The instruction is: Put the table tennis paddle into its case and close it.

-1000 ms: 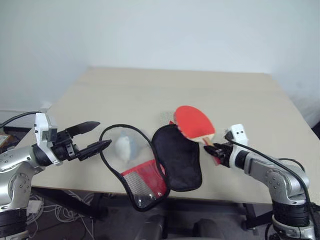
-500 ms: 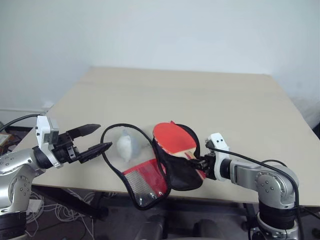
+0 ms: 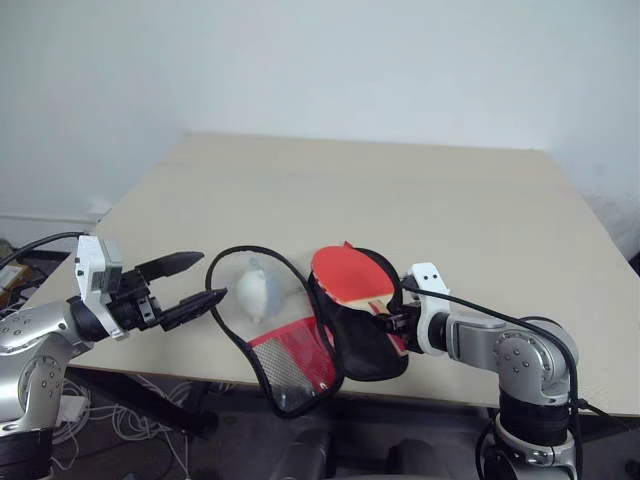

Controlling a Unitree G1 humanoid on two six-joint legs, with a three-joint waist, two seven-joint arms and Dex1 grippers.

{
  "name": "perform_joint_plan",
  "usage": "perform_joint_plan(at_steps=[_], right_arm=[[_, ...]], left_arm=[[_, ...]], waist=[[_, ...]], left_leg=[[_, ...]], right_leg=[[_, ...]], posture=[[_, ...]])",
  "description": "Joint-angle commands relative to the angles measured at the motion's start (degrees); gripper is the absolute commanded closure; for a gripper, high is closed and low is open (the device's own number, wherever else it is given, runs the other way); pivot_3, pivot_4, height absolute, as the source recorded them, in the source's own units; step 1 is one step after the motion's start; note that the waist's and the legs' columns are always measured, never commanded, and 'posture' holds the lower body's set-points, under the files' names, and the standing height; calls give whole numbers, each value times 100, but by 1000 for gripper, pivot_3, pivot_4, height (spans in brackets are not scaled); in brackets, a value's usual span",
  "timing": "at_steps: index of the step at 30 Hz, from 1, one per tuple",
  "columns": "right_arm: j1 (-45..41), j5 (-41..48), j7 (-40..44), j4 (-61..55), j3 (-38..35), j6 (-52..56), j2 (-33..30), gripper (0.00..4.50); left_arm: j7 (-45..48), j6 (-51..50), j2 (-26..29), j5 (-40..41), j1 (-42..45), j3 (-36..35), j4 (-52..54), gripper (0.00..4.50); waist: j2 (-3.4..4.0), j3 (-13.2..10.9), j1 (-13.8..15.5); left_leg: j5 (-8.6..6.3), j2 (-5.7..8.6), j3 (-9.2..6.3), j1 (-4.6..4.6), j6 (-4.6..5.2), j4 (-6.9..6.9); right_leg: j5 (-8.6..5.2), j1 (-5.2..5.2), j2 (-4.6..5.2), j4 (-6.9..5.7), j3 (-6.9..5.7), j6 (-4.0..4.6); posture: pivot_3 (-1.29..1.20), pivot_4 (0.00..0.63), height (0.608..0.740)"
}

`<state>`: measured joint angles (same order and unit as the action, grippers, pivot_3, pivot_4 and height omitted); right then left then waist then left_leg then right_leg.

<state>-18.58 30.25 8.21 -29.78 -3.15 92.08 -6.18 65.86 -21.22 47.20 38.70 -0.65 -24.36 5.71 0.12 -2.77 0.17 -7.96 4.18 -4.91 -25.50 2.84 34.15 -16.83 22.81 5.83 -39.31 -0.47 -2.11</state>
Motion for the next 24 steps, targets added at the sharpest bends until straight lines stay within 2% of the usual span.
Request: perform_joint_plan(at_steps=[1,7,14,18,24], right_arm=[[-109,-128,-159,15,-64,42,-185,3387],[-146,-44,-273,-30,-42,42,-277,3387],[-97,442,-484,-192,73,42,-204,3387],[-187,944,-892,-129,-62,42,122,3387],[-403,1811,-1573,114,-262,42,291,3387]], left_arm=[[-46,44,9,32,21,-114,162,0],[-61,55,6,31,9,-89,156,0],[-50,50,9,13,27,-38,134,0],[-59,51,-1,10,22,-16,131,0],[-90,55,-31,7,-37,9,181,0]], waist=[[0,0,7],[0,0,10],[0,0,6],[0,0,3],[2,-1,1]], left_leg=[[0,0,0,0,0,0],[0,1,0,0,0,0],[0,1,0,0,0,-1],[0,1,0,0,0,-4],[0,0,0,0,0,-9]], right_leg=[[0,0,0,0,0,0],[0,-1,1,0,-1,0],[-1,0,1,0,-1,0],[-1,1,1,0,0,0],[0,6,-1,0,5,1]], posture=[[0,0,707],[0,0,707],[0,0,707],[0,0,707],[0,0,707]])
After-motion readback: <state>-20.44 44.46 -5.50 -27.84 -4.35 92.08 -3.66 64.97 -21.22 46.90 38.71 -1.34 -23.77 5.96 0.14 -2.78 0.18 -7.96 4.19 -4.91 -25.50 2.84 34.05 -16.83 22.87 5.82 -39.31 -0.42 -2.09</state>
